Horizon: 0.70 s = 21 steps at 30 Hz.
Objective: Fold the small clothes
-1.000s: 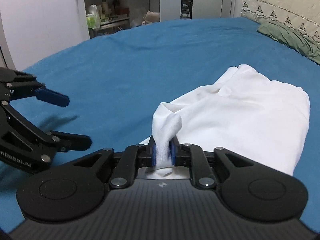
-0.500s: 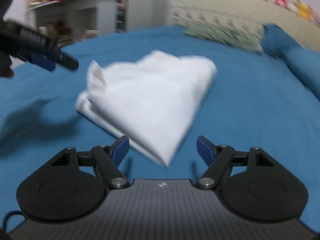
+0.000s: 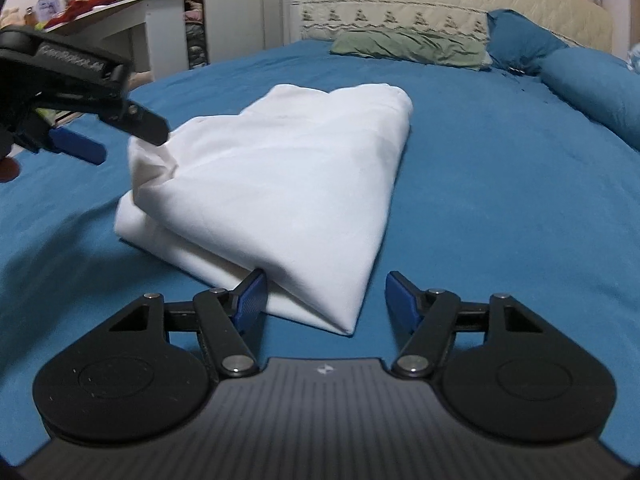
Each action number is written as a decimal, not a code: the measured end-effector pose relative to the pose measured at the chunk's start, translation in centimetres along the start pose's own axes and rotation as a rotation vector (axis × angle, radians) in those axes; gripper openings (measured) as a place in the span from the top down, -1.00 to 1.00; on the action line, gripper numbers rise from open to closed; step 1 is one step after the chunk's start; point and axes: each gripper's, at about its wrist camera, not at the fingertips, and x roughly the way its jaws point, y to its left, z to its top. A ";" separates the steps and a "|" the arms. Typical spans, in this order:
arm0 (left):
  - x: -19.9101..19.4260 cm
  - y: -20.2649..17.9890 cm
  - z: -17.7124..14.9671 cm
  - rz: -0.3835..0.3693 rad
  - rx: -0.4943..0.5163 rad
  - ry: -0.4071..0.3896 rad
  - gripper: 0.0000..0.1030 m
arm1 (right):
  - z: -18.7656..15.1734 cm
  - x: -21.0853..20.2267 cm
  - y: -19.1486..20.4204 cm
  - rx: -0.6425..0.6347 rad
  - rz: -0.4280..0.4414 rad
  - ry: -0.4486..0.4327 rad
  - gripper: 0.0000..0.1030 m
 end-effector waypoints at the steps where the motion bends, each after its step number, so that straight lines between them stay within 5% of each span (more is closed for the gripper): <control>1: 0.1 0.0 0.0 -0.001 -0.003 -0.001 -0.69 | 0.0 0.1 -0.1 0.015 -0.018 -0.004 -0.55; 4: 0.5 0.5 0.0 0.027 -0.005 -0.001 -0.69 | 0.3 -0.6 -0.7 0.064 -0.075 -0.057 -0.03; 10: 2.2 3.1 -3.4 0.089 0.036 0.085 -0.68 | -0.8 -1.6 -0.9 0.013 -0.115 -0.048 -0.02; 18: 1.2 3.0 -4.3 0.160 0.164 0.122 -0.62 | -0.3 -1.5 -3.3 0.020 -0.012 0.026 -0.27; 21: -1.3 3.4 -2.3 0.118 0.154 0.045 -0.73 | 1.5 -3.6 -5.9 0.082 0.134 0.016 -0.87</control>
